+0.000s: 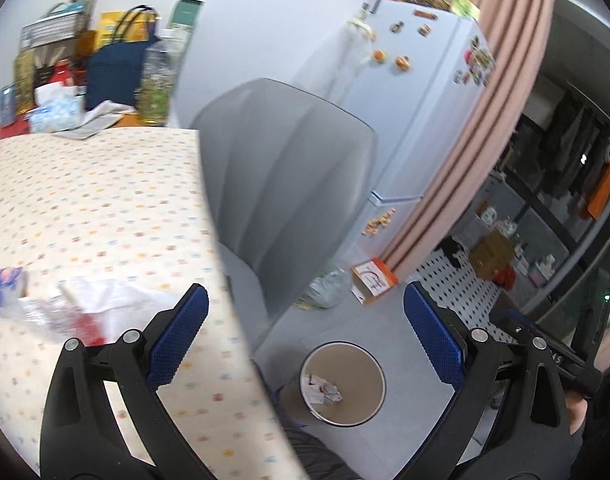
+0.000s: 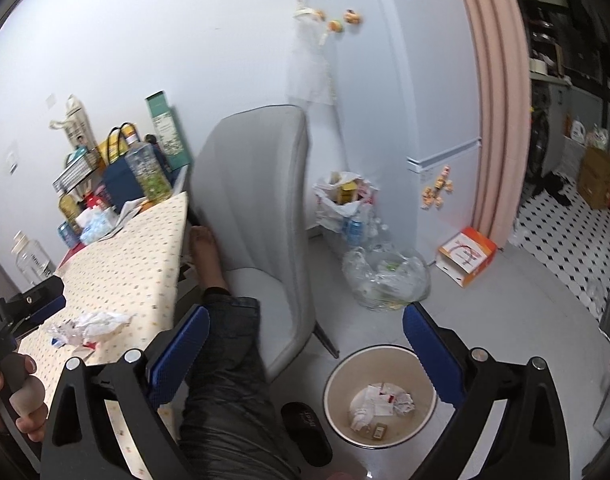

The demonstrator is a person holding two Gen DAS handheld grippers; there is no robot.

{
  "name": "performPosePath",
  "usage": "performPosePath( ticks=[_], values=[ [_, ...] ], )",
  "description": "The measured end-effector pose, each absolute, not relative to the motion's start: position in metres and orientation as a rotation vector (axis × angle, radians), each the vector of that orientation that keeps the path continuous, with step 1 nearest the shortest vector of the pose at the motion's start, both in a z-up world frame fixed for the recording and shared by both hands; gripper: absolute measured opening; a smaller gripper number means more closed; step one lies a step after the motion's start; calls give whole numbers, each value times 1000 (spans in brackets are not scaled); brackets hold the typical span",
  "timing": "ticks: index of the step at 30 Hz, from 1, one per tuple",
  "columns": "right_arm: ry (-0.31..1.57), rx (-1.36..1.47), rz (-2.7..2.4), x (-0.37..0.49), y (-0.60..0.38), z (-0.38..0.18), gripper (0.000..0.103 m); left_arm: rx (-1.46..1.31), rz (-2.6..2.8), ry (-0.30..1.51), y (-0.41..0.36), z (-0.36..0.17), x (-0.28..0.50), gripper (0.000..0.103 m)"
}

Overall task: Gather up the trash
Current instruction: 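Move both tools back over the table toward the plastic and tissue, then grasp the clear plastic bag with the left gripper while the right grasps white tissue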

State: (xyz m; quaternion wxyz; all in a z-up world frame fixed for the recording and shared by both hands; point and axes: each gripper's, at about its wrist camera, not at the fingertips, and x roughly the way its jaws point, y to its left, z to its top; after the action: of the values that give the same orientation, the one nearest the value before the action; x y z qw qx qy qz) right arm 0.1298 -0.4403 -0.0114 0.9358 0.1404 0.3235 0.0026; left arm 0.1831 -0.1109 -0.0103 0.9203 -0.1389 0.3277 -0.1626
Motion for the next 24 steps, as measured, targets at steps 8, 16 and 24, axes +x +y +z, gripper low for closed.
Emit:
performPosePath(
  ticks=[8, 16, 24],
  values=[
    [689, 233, 92, 144, -378, -13, 95, -347, -221, 651, -38, -16, 160, 97],
    [695, 189, 188, 150, -327, -11, 95, -394, -126, 644, 12, -26, 148, 97],
    [722, 156, 235, 157, -296, -17, 95, -433, -27, 657, 47, -45, 146, 97]
  ],
)
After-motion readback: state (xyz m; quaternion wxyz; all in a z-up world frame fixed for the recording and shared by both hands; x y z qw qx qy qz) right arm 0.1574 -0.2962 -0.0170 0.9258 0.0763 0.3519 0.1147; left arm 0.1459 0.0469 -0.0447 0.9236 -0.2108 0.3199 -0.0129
